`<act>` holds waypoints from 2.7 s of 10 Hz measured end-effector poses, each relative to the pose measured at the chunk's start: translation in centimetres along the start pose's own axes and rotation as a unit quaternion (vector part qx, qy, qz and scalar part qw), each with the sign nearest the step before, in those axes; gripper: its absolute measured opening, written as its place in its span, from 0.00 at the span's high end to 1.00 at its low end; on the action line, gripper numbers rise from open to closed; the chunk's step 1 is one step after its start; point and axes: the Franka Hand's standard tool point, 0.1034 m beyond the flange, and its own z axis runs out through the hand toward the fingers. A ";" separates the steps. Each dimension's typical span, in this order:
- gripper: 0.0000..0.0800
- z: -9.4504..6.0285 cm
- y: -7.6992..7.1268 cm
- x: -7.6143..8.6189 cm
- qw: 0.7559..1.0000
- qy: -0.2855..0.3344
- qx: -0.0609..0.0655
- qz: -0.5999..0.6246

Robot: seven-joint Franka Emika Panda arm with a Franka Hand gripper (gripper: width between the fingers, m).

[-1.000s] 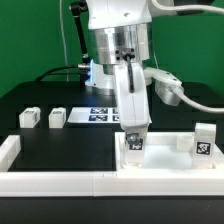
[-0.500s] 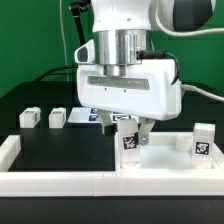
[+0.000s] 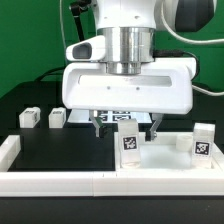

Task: Assemble square table

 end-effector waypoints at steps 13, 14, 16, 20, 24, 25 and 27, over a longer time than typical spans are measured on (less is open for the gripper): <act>0.64 0.8 -1.6 0.4 0.756 -0.078 -0.008 0.650; 0.64 0.8 -1.6 0.5 0.721 -0.083 -0.003 0.688; 0.40 0.8 -1.6 0.5 0.729 -0.083 -0.004 0.679; 0.20 0.1 -2.4 0.1 0.917 -0.014 0.034 0.398; 0.19 0.0 -1.6 0.9 0.981 0.013 0.028 0.190; 0.19 -0.2 -1.7 1.3 0.995 0.022 0.022 0.098; 0.19 -0.3 -1.8 1.4 0.998 0.024 0.015 0.060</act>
Offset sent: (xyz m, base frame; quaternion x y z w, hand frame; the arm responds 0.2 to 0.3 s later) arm 0.0000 0.0000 0.0000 0.0000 0.0000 0.1296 0.9916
